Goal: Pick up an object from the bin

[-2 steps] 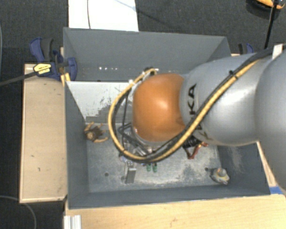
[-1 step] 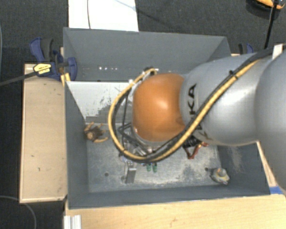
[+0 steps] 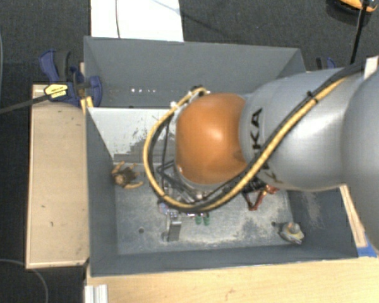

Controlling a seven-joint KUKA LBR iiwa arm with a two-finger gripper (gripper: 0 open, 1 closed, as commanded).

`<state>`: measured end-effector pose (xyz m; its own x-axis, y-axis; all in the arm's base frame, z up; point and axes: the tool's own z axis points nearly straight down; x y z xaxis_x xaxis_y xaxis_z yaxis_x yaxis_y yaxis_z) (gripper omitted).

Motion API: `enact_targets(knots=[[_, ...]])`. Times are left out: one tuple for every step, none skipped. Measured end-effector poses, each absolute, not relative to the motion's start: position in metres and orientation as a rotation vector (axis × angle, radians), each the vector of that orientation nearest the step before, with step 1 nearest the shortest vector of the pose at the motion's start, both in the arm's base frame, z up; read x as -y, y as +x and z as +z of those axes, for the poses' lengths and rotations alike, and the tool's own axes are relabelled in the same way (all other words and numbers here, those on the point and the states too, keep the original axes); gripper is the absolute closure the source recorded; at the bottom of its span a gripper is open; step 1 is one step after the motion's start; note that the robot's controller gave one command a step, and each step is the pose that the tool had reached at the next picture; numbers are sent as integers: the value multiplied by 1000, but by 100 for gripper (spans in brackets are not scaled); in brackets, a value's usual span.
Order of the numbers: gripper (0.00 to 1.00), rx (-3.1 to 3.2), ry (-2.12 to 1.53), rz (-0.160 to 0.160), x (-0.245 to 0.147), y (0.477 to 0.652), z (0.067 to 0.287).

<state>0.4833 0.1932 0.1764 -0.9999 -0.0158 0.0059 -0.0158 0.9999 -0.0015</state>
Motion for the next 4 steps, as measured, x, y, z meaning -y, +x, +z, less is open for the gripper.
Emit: enact_targets(knots=[[0,3155,154,-11,-222,496,204],[0,3126,183,4,-217,495,223],[0,3153,266,-11,-197,503,213],[0,3121,369,-1,-155,498,149]])
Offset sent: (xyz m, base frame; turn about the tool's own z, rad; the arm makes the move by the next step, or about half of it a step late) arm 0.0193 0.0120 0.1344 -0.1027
